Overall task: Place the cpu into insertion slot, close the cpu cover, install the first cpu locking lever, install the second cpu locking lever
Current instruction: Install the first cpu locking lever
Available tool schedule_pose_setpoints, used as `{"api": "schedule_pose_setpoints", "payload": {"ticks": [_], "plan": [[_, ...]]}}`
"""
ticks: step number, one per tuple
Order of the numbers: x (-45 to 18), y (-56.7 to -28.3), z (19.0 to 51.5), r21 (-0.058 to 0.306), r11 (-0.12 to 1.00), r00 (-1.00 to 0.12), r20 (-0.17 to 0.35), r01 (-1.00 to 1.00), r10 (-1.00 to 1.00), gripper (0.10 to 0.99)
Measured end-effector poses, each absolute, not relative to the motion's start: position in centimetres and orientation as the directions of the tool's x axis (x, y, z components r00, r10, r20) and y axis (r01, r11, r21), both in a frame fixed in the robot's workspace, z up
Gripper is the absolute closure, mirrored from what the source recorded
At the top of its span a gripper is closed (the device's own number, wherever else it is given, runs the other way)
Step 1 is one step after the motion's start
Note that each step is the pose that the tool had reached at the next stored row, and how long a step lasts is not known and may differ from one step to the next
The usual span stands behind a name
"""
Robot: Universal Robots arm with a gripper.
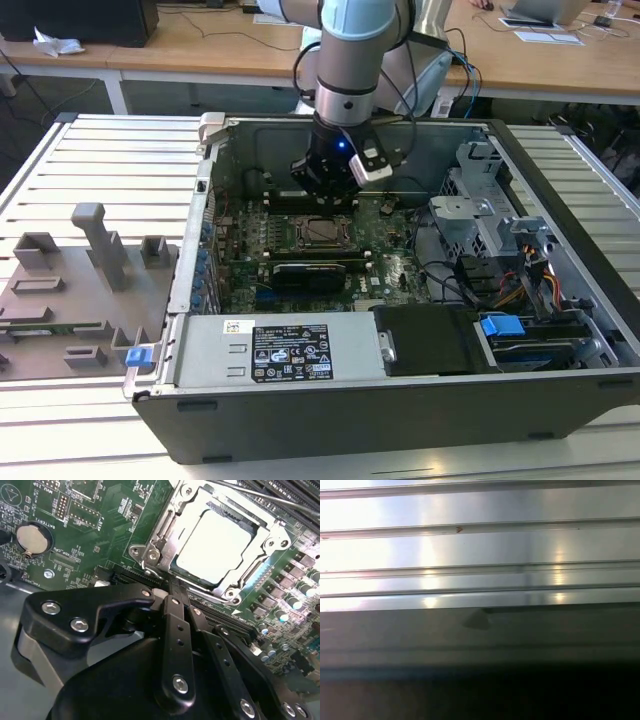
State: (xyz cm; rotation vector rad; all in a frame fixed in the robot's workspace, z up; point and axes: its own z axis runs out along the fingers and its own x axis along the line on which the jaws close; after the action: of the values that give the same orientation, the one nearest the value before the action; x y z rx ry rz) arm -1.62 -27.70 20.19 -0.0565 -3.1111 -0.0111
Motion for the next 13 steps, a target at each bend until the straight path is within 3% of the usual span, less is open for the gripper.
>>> {"api": "schedule_pose_setpoints", "payload": {"ticks": [8,13], "plan": [[-1.6,-27.8,21.2,0.011,0.999,-0.999,0.03,0.036,0.036,0.98],[-1.6,-30.5,21.2,0.011,0.999,-0.999,0.03,0.036,0.036,0.98]]}}
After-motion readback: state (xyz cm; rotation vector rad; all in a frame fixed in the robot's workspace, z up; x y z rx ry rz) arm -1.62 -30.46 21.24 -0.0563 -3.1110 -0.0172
